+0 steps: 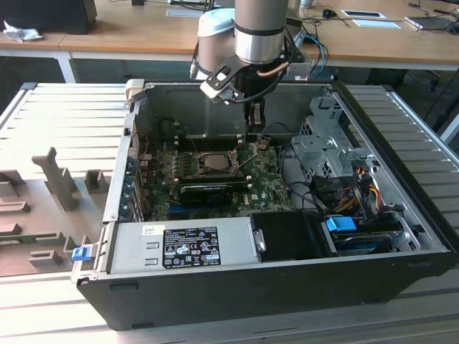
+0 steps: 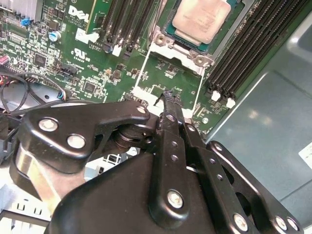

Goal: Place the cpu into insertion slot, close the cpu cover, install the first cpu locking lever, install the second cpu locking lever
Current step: 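Close the cpu cover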

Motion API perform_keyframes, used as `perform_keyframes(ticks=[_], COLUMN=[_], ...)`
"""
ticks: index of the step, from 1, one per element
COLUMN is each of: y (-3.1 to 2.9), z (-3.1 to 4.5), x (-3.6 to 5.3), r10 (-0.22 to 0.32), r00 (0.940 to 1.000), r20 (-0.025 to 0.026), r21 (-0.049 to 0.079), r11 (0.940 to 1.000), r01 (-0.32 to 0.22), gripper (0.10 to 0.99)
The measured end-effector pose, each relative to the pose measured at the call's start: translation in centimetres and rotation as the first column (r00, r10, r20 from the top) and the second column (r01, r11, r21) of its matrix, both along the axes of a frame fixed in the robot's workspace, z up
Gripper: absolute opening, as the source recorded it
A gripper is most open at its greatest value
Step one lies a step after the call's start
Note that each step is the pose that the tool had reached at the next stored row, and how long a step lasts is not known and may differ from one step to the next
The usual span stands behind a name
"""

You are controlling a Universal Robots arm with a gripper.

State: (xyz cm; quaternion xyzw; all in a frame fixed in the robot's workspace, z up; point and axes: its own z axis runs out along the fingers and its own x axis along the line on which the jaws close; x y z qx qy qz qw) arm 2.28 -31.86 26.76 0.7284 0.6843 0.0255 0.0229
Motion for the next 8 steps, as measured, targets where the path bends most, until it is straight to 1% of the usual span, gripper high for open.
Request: perform_keyframes(ticks=[3,5,7,8], y=[-0.23,-0.24,-0.24,-0.23], z=[-0.13,-0.25,-0.36,-0.44], x=[0.03,0.58,1.40,1.55], r10=[0.000,0.001,0.008,0.015], r00=[1.0000,1.0000,1.0000,0.9999], r20=[0.0000,-0.0001,-0.0002,-0.0001], r21=[0.000,0.000,0.001,0.001], r11=[1.0000,1.0000,1.0000,0.9999], r01=[0.000,-0.001,-0.008,-0.015], gripper=[0.106,0.106,0.106,0.106])
